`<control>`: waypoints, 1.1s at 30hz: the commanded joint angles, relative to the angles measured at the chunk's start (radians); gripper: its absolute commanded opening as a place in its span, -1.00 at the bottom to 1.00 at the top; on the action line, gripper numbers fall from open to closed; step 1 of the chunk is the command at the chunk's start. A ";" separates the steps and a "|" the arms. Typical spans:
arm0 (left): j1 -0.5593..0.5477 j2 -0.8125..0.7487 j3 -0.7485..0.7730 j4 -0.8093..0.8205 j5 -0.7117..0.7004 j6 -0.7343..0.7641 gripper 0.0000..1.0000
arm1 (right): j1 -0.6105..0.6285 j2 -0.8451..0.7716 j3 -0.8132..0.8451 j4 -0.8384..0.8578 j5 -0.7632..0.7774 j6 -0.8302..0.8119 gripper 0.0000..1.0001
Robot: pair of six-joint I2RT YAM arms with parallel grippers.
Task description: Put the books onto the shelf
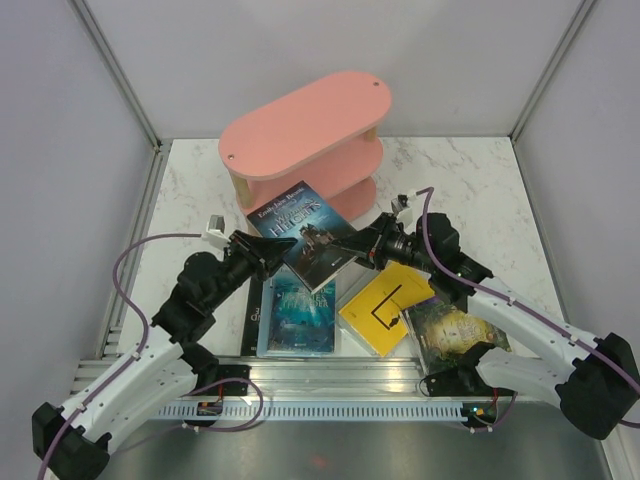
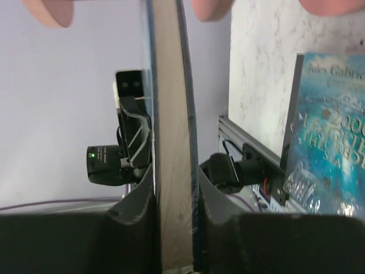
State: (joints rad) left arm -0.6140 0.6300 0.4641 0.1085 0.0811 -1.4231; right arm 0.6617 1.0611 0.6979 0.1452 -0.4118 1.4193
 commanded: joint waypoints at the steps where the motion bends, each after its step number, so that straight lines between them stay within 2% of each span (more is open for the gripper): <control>1: -0.003 0.000 0.056 0.054 0.034 0.029 -0.85 | 0.015 0.003 0.048 0.077 0.007 -0.003 -0.83; 2: 0.002 0.000 0.065 -0.017 0.036 0.051 -0.78 | 0.013 0.005 0.051 0.071 0.010 -0.014 -0.96; 3: 0.005 0.000 0.089 -0.056 0.039 0.065 -0.68 | 0.013 0.007 0.055 0.054 0.016 -0.020 -1.00; 4: 0.008 -0.003 0.102 -0.090 0.042 0.082 -0.40 | 0.013 0.008 0.060 0.051 0.022 -0.028 -1.00; 6: 0.014 -0.016 0.142 -0.200 0.040 0.147 -0.17 | 0.013 0.019 0.078 0.045 0.036 -0.033 -1.00; 7: 0.014 -0.021 0.156 -0.243 0.031 0.191 0.03 | 0.010 0.022 0.101 0.045 0.037 -0.033 -1.00; 9: 0.016 -0.038 0.198 -0.350 0.019 0.231 0.20 | 0.009 0.048 0.132 0.041 0.042 -0.042 -1.00; 10: 0.017 -0.044 0.211 -0.380 0.005 0.266 0.41 | 0.004 0.057 0.161 0.040 0.041 -0.045 -1.00; 13: 0.017 -0.068 0.248 -0.478 -0.017 0.317 0.64 | -0.017 0.092 0.221 0.031 0.047 -0.062 -1.00; 16: 0.017 -0.101 0.277 -0.559 -0.043 0.355 0.72 | -0.054 0.126 0.273 0.033 0.034 -0.075 -1.00; 24: 0.017 -0.145 0.335 -0.691 -0.078 0.423 0.76 | -0.129 0.264 0.391 0.042 0.014 -0.097 -1.00; 29: 0.019 -0.142 0.357 -0.730 -0.104 0.443 0.77 | -0.128 0.433 0.472 0.063 0.031 -0.100 -1.00; 33: 0.019 -0.118 0.370 -0.754 -0.107 0.470 0.80 | -0.122 0.554 0.599 0.077 0.027 -0.108 -1.00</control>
State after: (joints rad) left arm -0.6014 0.4965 0.7891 -0.6128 -0.0006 -1.0199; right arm 0.5320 1.5677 1.1694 0.0986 -0.3767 1.3151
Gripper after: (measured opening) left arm 0.894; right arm 0.292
